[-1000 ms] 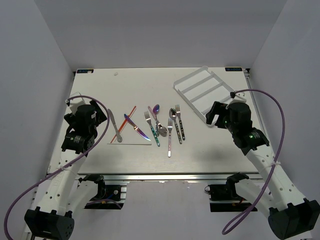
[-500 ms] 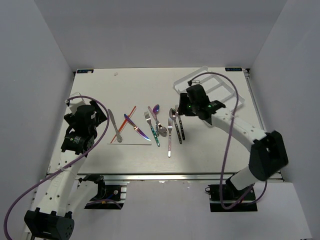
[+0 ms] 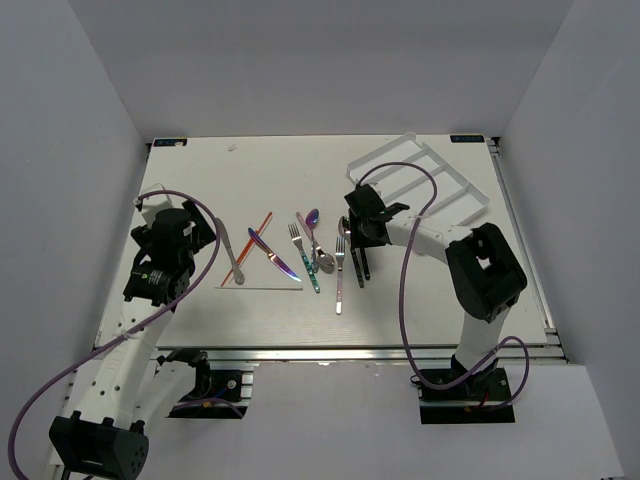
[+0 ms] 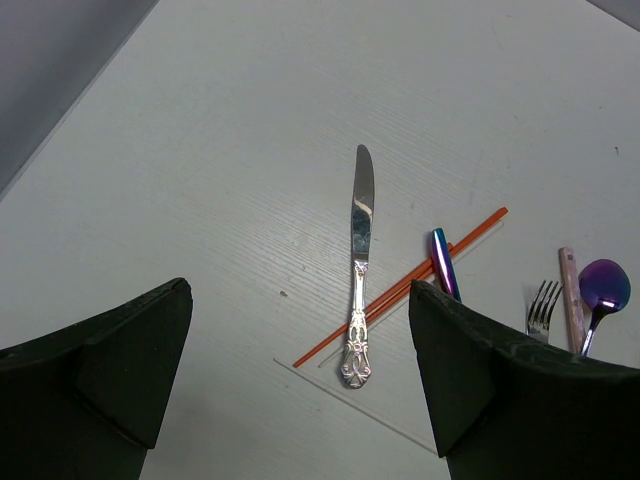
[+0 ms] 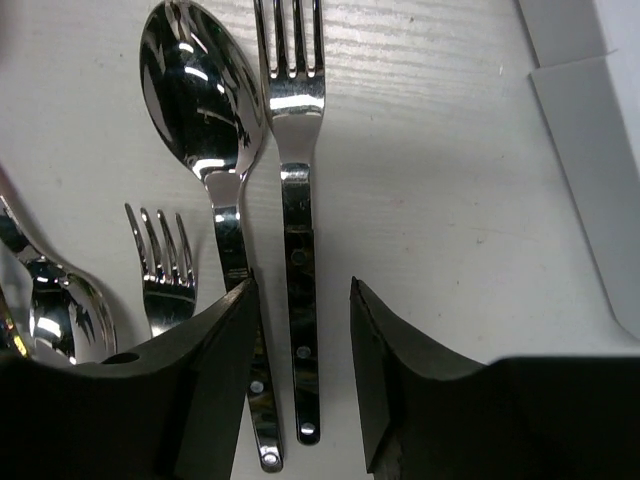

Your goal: Sort the eating utensils into containers

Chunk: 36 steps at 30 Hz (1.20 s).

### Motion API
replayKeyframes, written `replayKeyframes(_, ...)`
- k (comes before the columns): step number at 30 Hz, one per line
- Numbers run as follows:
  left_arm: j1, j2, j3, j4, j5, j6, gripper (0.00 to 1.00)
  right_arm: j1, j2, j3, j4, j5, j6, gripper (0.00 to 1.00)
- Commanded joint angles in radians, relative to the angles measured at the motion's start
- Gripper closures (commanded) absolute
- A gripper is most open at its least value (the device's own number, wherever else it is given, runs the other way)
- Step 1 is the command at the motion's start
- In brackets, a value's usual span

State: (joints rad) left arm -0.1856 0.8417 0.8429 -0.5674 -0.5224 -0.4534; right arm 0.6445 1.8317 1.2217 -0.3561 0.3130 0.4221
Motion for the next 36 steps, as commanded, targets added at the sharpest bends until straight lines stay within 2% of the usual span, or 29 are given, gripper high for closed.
replayKeyframes(1, 0.003, -0.003, 0.016, 0.012, 0.016, 0.004, 0.02, 0.001, 0.017, 0.050, 0.016, 0.053, -0.020, 0.53)
replayKeyframes(6, 0.005, 0.003, 0.016, 0.014, 0.027, 0.005, 0.02, 0.001, 0.031, 0.027, 0.045, 0.032, -0.025, 0.58)
replayKeyframes(9, 0.005, 0.008, 0.016, 0.014, 0.032, 0.005, 0.02, -0.002, 0.060, 0.025, 0.048, 0.026, -0.026, 0.66)
replayKeyframes(17, 0.005, 0.014, 0.015, 0.017, 0.045, 0.007, 0.02, -0.014, 0.103, 0.012, 0.062, 0.009, -0.016, 0.66)
replayKeyframes(18, 0.005, 0.014, 0.015, 0.017, 0.045, 0.007, 0.02, -0.017, 0.104, 0.010, 0.062, 0.008, -0.013, 0.77)
replayKeyframes(21, 0.005, 0.016, 0.015, 0.017, 0.050, 0.009, 0.02, -0.022, 0.089, 0.004, 0.051, 0.032, 0.015, 0.99)
replayKeyframes(30, 0.005, 0.013, 0.015, 0.017, 0.053, 0.009, 0.02, -0.028, -0.021, 0.047, 0.022, 0.094, 0.015, 1.00)
replayKeyframes(36, 0.005, 0.008, 0.015, 0.017, 0.052, 0.009, 0.02, -0.040, -0.186, 0.033, 0.013, 0.074, -0.029, 1.00)
